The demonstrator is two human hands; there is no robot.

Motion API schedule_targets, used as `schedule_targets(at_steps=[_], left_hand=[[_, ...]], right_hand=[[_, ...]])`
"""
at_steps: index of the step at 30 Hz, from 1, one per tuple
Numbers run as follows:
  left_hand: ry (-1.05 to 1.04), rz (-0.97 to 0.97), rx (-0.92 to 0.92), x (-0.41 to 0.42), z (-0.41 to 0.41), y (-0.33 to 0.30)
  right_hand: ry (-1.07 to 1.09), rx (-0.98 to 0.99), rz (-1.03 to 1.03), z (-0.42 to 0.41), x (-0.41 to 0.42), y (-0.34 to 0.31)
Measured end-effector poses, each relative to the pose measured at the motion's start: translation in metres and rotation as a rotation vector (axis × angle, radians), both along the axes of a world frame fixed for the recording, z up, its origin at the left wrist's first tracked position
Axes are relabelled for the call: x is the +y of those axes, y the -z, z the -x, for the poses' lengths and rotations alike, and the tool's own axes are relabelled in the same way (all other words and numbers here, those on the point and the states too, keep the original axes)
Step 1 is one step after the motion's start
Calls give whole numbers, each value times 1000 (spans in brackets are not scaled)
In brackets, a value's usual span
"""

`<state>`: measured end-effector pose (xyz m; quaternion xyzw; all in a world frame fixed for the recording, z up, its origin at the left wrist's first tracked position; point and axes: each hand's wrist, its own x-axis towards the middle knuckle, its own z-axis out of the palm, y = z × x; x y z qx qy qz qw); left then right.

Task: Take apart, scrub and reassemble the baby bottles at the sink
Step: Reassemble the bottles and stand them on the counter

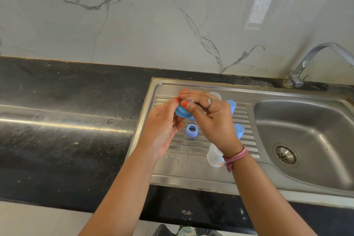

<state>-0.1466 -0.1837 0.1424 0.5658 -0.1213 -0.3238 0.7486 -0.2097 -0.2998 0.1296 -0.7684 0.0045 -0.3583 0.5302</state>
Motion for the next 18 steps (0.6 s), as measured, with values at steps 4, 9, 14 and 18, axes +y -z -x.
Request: schedule_targets(at_steps=[4, 9, 14, 18], left_hand=[[-31, 28, 3, -3, 4, -2], [-31, 22, -10, -5, 5, -2], [66, 47, 61, 3, -3, 0], [188, -17, 164, 15, -16, 0]], right_hand=[[-56, -1, -271, -2, 9, -1], [-25, 9, -433, -2, 17, 0], [-58, 88, -487, 1, 10, -3], [-357, 273, -287, 13, -19, -13]])
